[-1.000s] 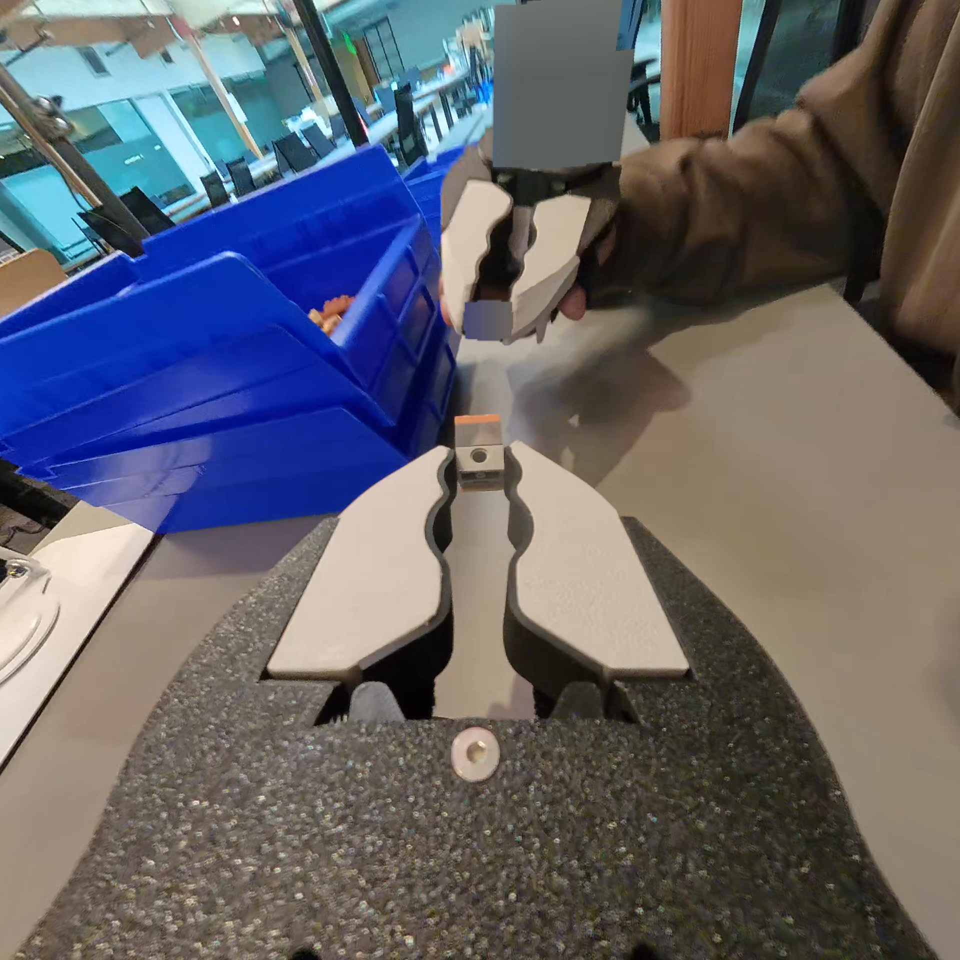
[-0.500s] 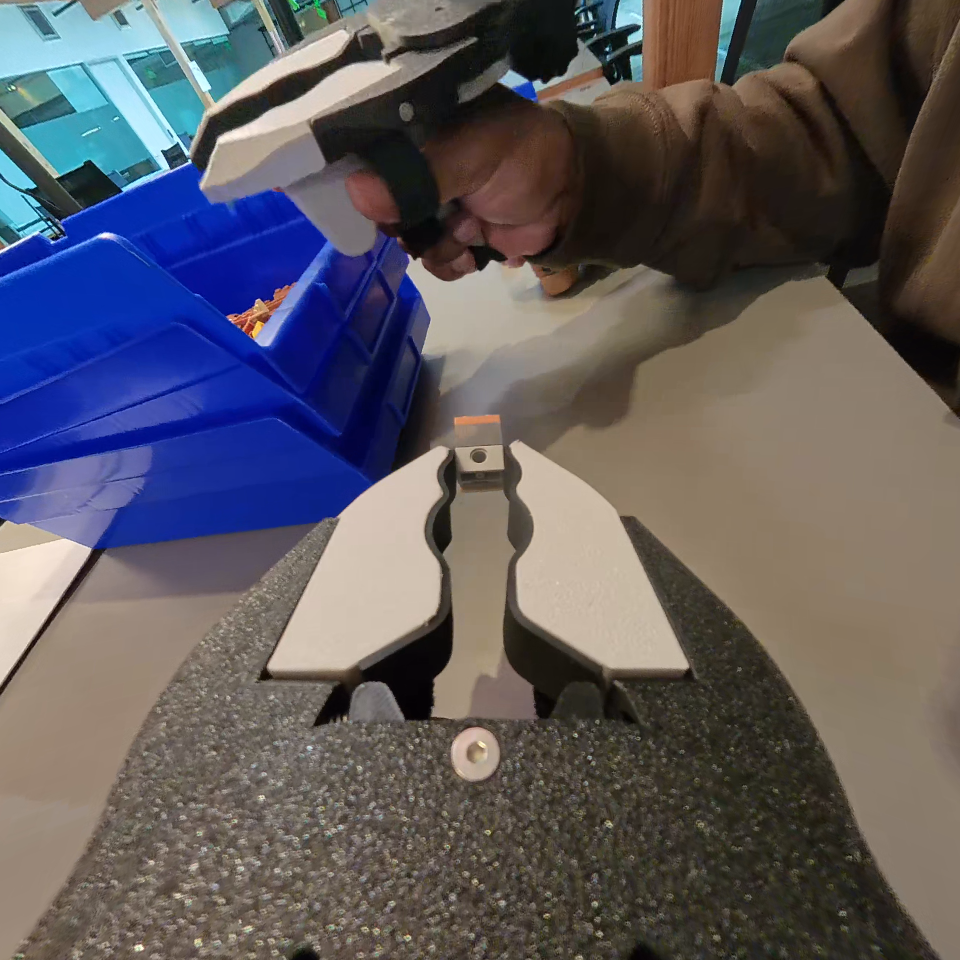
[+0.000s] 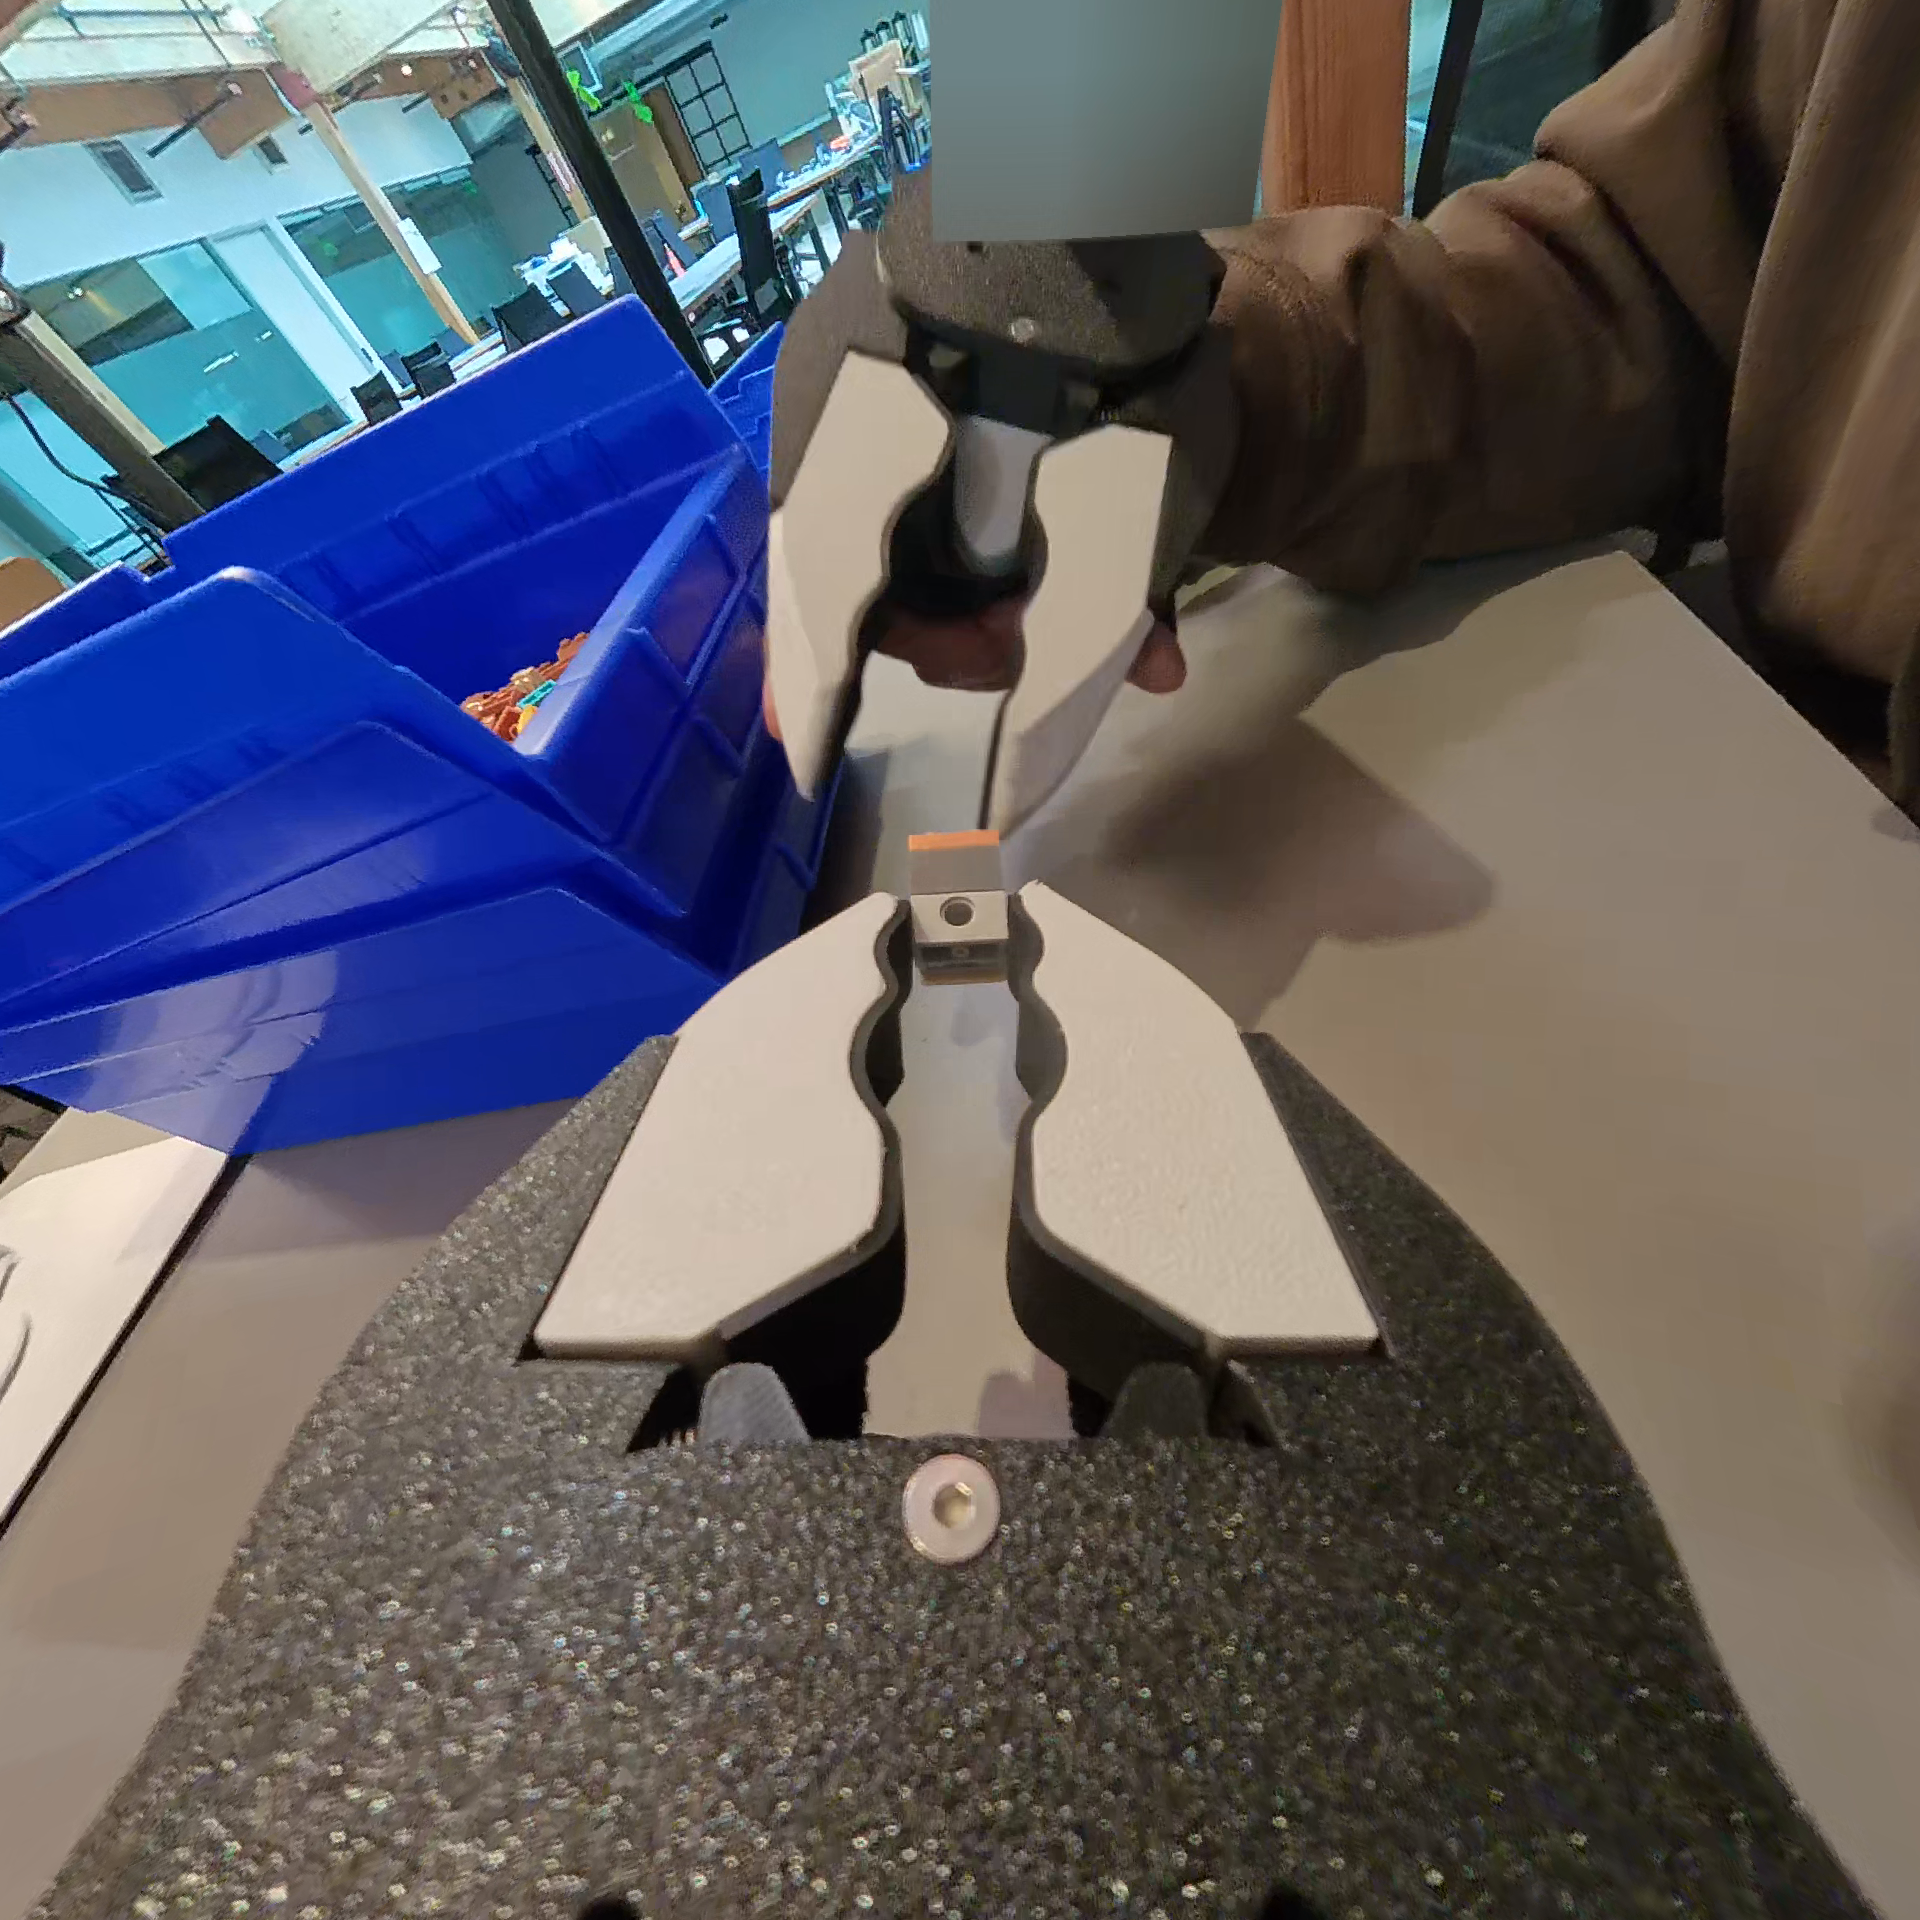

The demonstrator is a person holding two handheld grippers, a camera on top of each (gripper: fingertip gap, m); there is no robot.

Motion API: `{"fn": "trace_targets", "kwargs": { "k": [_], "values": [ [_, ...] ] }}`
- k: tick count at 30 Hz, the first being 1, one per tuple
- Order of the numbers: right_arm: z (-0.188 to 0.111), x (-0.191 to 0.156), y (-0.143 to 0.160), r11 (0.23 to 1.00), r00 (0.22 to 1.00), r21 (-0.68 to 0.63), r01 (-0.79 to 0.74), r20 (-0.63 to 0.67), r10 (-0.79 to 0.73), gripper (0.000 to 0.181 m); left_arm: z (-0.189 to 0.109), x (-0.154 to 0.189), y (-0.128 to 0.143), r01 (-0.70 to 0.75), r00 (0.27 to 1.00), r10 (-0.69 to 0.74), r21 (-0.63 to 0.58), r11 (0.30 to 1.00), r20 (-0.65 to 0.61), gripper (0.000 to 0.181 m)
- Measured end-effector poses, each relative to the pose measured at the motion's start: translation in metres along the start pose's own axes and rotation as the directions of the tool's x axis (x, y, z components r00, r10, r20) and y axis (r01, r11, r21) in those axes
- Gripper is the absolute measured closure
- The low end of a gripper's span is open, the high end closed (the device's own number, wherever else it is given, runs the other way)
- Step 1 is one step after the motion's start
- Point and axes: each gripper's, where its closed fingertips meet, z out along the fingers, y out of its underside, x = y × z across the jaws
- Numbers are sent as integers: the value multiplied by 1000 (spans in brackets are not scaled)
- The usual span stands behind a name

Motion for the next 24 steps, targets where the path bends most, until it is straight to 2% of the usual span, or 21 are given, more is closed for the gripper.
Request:
{"fn": "trace_targets", "kwargs": {
  "k": [6,16,24],
  "values": [
    [12,-20,-4,999,998,32,0,69,-2,153,3,5,3,-42,999,42,-35,999,-3,164],
    [19,-26,4,998,996,-28,59,66,-57,162,7,8,11,-90,996,91,-107,990,0,164],
    [11,-33,-5,999,988,38,-1,154,-5,164,6,15,4,-82,996,79,-63,995,-50,164]
  ]
}}
